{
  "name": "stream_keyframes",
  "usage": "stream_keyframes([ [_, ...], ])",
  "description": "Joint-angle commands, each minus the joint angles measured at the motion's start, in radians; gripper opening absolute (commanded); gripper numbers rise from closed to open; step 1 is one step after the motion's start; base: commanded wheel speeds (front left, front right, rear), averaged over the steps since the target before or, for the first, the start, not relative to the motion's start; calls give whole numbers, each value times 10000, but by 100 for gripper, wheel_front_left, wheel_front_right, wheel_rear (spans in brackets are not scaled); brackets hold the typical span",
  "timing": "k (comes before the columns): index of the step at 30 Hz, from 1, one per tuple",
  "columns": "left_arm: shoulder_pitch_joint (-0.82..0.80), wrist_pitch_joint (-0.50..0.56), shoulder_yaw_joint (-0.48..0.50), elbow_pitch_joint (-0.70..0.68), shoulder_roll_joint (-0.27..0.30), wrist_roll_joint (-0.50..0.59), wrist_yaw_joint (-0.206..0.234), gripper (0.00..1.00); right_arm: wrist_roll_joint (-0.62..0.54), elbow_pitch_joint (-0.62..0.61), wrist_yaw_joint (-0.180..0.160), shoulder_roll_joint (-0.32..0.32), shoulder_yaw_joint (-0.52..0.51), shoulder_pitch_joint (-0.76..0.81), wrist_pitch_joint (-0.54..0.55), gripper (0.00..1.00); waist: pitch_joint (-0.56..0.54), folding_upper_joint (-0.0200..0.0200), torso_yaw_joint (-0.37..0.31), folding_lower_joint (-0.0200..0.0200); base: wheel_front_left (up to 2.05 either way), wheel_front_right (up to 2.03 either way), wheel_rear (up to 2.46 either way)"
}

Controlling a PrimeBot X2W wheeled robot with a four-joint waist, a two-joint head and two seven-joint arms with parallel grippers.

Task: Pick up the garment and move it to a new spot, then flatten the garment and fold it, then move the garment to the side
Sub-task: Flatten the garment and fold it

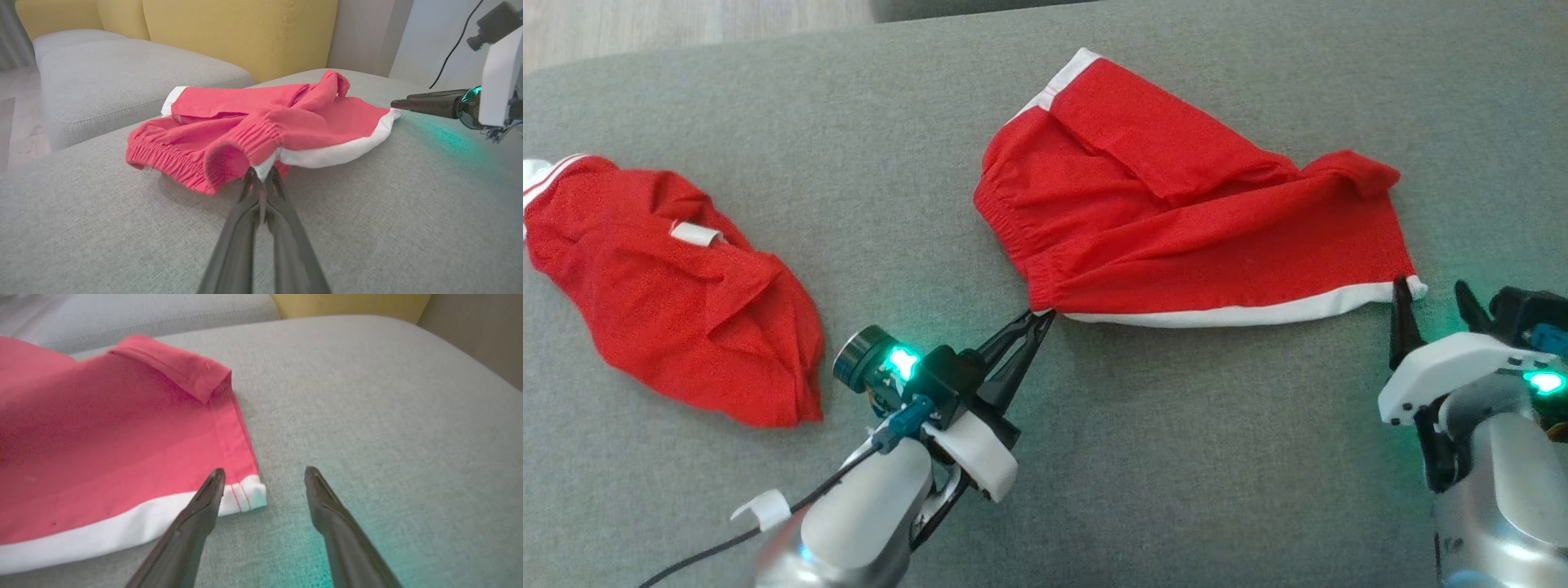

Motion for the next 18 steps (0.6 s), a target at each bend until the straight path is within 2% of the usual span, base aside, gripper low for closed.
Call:
stream_keyframes([
  [1, -250, -122, 346, -315, 152, 128, 58, 0, -170, -84, -7, -49, 152, -314, 73, 100, 40, 0, 50, 0, 0, 0, 0],
  [7, -263, -123, 378, -438, 143, 193, 47, 0, -579, 652, -7, -49, 244, -600, 351, 100, 162, 0, 126, 0, 0, 0, 0],
  [8, -263, -123, 387, -449, 147, 199, 44, 0, -590, 759, -7, -49, 270, -633, 375, 91, 175, 0, 130, 0, 0, 0, 0],
  [9, -259, -123, 398, -457, 153, 202, 41, 0, -579, 871, -7, -49, 308, -662, 401, 56, 185, 0, 133, 0, 0, 0, 0],
  [10, -252, -123, 410, -459, 162, 203, 38, 0, -586, 958, -7, -49, 349, -691, 404, 12, 188, 0, 133, 0, 0, 0, 0],
  [11, -242, -123, 420, -455, 174, 202, 35, 0, -572, 1024, -7, -49, 401, -714, 382, 0, 182, 0, 131, 0, 0, 0, 0],
  [18, -321, -123, 565, -420, 375, 97, -11, 0, 192, 891, -7, -49, 860, -889, 13, 0, -176, 0, 76, 0, 0, 0, 0],
])
